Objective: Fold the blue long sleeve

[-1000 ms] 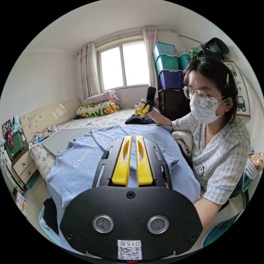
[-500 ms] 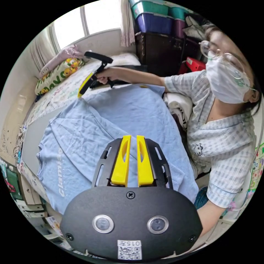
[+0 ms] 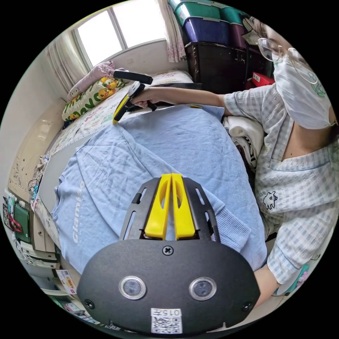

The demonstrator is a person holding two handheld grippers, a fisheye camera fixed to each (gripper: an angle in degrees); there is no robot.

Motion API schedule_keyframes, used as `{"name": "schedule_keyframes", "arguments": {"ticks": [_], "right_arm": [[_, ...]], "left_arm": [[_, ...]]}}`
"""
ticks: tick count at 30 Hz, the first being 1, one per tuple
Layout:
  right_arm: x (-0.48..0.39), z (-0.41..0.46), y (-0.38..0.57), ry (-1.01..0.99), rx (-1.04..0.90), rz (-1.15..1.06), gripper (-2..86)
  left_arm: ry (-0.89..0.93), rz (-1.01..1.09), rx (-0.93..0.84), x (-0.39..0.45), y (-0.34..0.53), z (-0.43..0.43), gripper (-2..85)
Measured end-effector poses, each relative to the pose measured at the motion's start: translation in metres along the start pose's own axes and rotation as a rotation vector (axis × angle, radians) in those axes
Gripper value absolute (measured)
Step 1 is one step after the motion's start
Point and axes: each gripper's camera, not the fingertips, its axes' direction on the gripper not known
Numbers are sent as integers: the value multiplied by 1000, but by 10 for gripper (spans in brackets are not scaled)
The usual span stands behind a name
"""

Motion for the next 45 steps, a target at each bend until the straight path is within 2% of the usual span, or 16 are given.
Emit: {"name": "schedule_keyframes", "arguments": {"ticks": [5,7,8,12,19,23,29,33,45], "right_arm": [[5,-2,-12,-9,-5,45,-8],[1,1,-16,70,-24,48,-7],[-4,20,-15,249,-108,16,-6],[-14,19,-17,299,-66,-1,-5],[9,-3,-12,194,20,67,35],[31,-33,-3,1,161,122,49],[19,-11,-7,-14,72,19,91],[10,-5,-3,-40,59,-67,57],[5,18,11,68,21,-57,28]], "left_arm": [[-11,60,8,8,-5,-18,-3],[-17,67,7,8,-8,-23,-3],[-16,70,10,7,-9,-27,-3],[-9,64,11,1,-13,-36,-3],[-8,61,12,-6,-18,-49,-3],[-8,60,12,-10,-21,-54,-2],[-10,60,12,-13,-25,-58,-2],[-12,61,12,-15,-28,-58,-2],[-40,102,18,-8,-32,-50,-3]]}}
